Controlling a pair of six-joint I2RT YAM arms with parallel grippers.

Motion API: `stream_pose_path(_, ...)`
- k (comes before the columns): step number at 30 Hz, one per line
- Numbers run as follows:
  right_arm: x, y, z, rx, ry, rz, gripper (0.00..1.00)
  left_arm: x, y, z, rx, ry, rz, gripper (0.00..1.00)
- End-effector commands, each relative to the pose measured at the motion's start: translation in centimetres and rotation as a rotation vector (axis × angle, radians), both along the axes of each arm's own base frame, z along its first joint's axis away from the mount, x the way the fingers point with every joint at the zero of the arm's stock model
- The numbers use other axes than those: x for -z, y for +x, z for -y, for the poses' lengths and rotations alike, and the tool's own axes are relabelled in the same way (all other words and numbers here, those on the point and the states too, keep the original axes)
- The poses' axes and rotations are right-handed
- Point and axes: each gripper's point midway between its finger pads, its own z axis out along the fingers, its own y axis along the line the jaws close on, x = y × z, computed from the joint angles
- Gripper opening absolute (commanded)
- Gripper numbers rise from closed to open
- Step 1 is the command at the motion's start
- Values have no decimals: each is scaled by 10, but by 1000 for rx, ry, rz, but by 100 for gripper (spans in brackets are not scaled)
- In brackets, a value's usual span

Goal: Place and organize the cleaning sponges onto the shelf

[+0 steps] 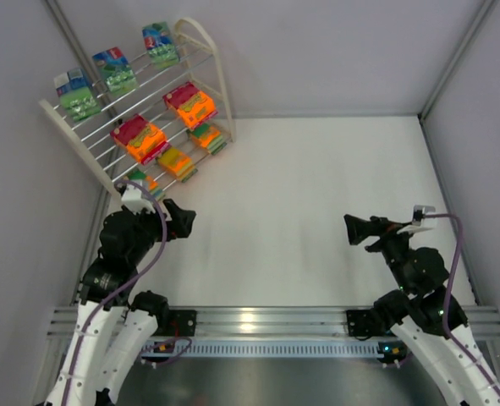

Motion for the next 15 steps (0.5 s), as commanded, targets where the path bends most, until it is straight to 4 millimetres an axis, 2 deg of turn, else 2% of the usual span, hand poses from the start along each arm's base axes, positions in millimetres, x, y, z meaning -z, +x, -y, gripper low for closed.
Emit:
stream_pose_path(1, -8, -1, 1, 6, 22, 28, 99, -2, 5, 2, 6, -3, 14, 97)
stream_pose_path(15, -7, -6, -4, -31, 27, 34, 100, 2, 6, 1, -4, 6, 2, 98)
